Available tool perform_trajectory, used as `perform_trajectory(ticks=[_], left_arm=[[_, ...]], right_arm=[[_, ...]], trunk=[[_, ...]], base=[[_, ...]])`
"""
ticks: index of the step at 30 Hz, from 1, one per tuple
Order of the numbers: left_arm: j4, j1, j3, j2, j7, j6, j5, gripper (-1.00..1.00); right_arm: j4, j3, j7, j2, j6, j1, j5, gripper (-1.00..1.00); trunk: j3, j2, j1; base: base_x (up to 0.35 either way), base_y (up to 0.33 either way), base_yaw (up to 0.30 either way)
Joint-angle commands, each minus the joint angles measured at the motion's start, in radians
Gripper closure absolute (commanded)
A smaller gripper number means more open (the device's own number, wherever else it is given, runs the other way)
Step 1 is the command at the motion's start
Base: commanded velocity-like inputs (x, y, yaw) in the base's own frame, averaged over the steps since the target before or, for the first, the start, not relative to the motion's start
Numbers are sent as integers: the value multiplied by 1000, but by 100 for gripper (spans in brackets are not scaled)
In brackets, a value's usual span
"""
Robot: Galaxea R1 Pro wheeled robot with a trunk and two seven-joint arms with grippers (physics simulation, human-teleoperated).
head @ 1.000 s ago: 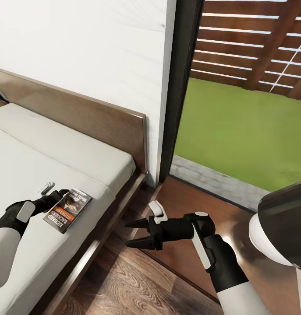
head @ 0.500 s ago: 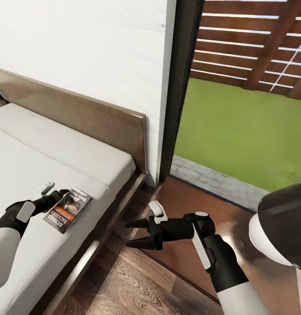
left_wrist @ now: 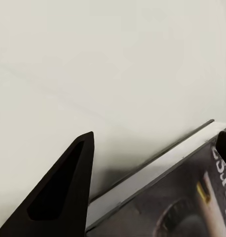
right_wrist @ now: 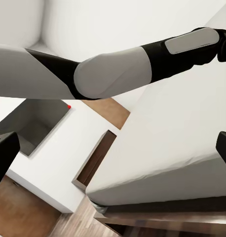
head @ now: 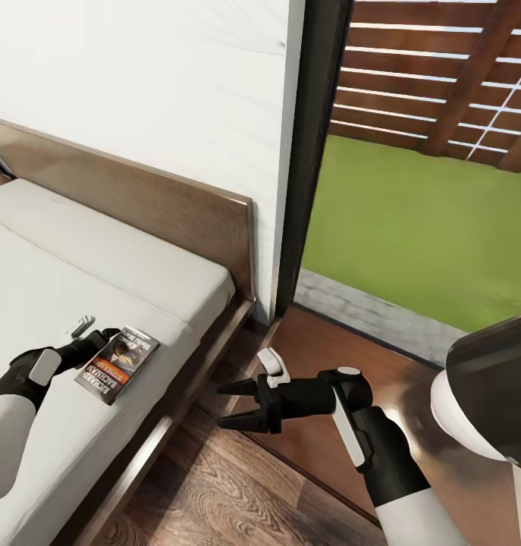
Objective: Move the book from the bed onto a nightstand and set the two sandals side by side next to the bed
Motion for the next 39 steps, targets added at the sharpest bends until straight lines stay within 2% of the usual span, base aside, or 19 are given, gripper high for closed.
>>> perform_trajectory(ticks=[1,11,16,34,39], left_arm=[[1,0,4,-1,-1,13,0,-100],[1,0,4,-1,-1,13,0,-100],[1,0,4,-1,0,13,0,-100],[1,0,4,-1,0,13,0,-100],[1,0,4,-1,0,13,0,-100]], right_arm=[[0,0,1,0,10,0,-3,-100],[0,0,1,0,10,0,-2,-100],[0,0,1,0,10,0,-3,-100],[1,0,1,0,10,0,-3,-100],[0,0,1,0,10,0,-3,-100]], trunk=[[-1,0,0],[-1,0,0],[15,35,-19],[15,35,-19],[27,63,-34]], base=[[0,0,0],[0,0,0],[0,0,0],[0,0,0],[0,0,0]])
